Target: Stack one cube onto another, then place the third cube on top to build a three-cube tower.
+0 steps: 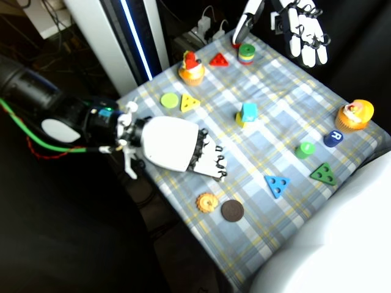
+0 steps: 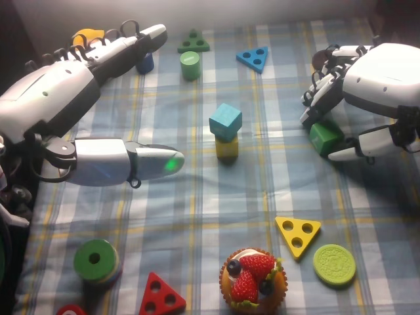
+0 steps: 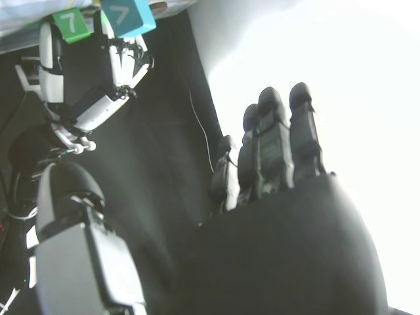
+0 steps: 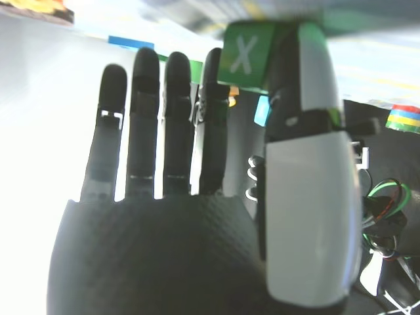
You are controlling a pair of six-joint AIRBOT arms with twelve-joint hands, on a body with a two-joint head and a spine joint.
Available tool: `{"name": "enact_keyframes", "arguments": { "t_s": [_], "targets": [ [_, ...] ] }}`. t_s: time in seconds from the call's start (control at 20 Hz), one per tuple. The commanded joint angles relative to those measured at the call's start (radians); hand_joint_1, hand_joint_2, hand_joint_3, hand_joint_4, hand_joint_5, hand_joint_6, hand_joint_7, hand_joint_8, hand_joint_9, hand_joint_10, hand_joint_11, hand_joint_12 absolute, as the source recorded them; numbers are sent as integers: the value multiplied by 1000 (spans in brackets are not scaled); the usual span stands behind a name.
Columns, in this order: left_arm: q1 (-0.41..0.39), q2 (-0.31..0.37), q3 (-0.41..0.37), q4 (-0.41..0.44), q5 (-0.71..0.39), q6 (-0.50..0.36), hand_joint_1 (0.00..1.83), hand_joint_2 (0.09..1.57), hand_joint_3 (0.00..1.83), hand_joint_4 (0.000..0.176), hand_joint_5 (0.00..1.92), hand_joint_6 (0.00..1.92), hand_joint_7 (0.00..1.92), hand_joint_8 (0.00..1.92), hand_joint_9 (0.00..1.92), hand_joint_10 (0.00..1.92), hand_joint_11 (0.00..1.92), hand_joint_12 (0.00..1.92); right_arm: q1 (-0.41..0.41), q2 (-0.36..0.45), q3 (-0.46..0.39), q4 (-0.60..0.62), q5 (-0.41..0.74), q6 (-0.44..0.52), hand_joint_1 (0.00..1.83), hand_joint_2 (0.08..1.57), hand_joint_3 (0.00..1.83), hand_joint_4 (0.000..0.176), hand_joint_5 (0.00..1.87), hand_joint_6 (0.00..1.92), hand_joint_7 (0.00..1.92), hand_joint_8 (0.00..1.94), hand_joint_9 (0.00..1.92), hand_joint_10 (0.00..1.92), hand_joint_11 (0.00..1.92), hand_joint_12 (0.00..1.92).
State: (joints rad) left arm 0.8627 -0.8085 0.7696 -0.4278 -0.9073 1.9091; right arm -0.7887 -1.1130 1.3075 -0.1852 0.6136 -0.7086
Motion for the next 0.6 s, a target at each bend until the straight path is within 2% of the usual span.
{"name": "enact_keyframes", "arguments": {
  "t_s": [0.0,0.05,0.1,0.2,0.25,0.45,0.55],
  "targets": [
    [-7,-7,-1,23,-114,-8,658,810,0,176,99,1,176,3,200,6,23,88,11,-1,-1,11,95,-3,1095,1014,12,21,1097,597,856,13,756,19,235,1030],
    [-6,-7,-2,22,-114,-8,655,812,0,176,94,0,170,0,191,1,15,86,11,-1,-1,11,95,-3,1104,1055,6,9,1069,797,874,14,775,21,239,1060],
    [-5,-7,-2,21,-114,-8,650,815,1,176,93,0,172,1,194,2,24,91,11,-1,-1,11,95,-3,1143,1063,1,0,1069,829,898,16,793,23,238,1110],
    [-4,-7,-2,19,-114,-8,637,825,5,176,103,4,181,4,208,7,11,88,11,0,-1,11,95,-3,1159,1077,1,0,1044,885,907,12,803,20,202,1196],
    [-4,-7,-2,19,-114,-8,642,820,2,176,103,4,176,2,207,6,18,93,11,1,-1,11,94,-3,1135,1093,4,0,1006,950,874,4,754,8,120,1236],
    [-4,-7,-2,18,-114,-8,646,821,2,176,114,6,171,0,203,4,6,90,11,1,-1,6,91,-3,1155,1093,0,0,1012,936,874,4,754,6,65,1350],
    [-3,-7,-2,18,-114,-8,686,807,0,176,112,4,174,3,205,6,3,92,29,1,-3,-15,91,-1,1172,1075,0,0,1051,872,899,9,774,11,128,1290]
  ]
}}
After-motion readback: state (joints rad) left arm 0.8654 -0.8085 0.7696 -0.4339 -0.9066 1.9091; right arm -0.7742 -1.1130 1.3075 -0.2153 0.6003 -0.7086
